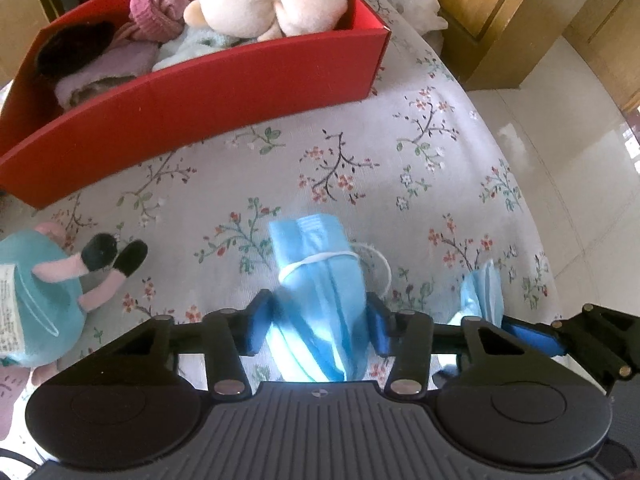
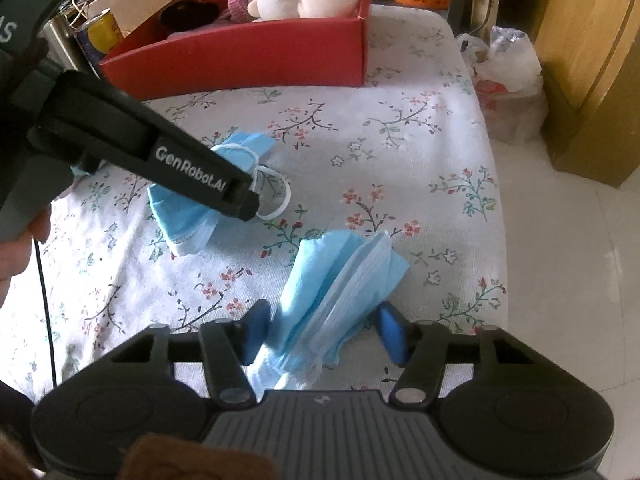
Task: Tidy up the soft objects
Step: 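Close left tool on a blue face mask while right tool grasps another mask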
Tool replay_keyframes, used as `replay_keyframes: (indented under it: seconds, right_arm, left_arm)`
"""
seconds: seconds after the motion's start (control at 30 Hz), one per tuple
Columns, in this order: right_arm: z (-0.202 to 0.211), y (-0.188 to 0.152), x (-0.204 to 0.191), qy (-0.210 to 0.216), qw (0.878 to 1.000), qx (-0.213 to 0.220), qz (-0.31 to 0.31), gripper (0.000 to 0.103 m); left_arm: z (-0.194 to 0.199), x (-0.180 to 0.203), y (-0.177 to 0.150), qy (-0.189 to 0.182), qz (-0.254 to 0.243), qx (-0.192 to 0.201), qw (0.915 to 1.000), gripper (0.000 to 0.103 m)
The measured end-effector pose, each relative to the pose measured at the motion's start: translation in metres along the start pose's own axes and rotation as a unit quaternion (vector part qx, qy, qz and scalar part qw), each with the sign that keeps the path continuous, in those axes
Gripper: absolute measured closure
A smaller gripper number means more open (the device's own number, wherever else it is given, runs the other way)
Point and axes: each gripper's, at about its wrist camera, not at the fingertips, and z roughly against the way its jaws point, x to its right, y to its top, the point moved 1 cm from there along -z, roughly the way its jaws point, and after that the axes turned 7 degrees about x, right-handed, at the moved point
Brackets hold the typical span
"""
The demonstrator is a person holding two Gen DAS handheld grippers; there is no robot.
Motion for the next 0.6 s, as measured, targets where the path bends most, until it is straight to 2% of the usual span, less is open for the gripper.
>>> replay_keyframes:
  seconds: [0.13,0.33,0.6]
  right_arm:
    - [0.002,-0.001,0.003,0.020,1.000,-0.002,-0.013,0.087]
    - [0.010,0.002,0.007,0.035,0.999,0.007,-0.031,0.094]
    - [0.022,0.011,0.012,0.047,0.997,0.028,-0.048,0.097]
  left_arm:
    - [0.005,-0.002,-0.008,0.002,-0.001,-0.002,1.0000,0.060]
    - [0.016,-0.006,-0.015,0.001,-0.001,0.005,1.0000,0.062]
    - [0.029,-0.010,-0.026,0.001,0.006,0.014,0.9999,0.063]
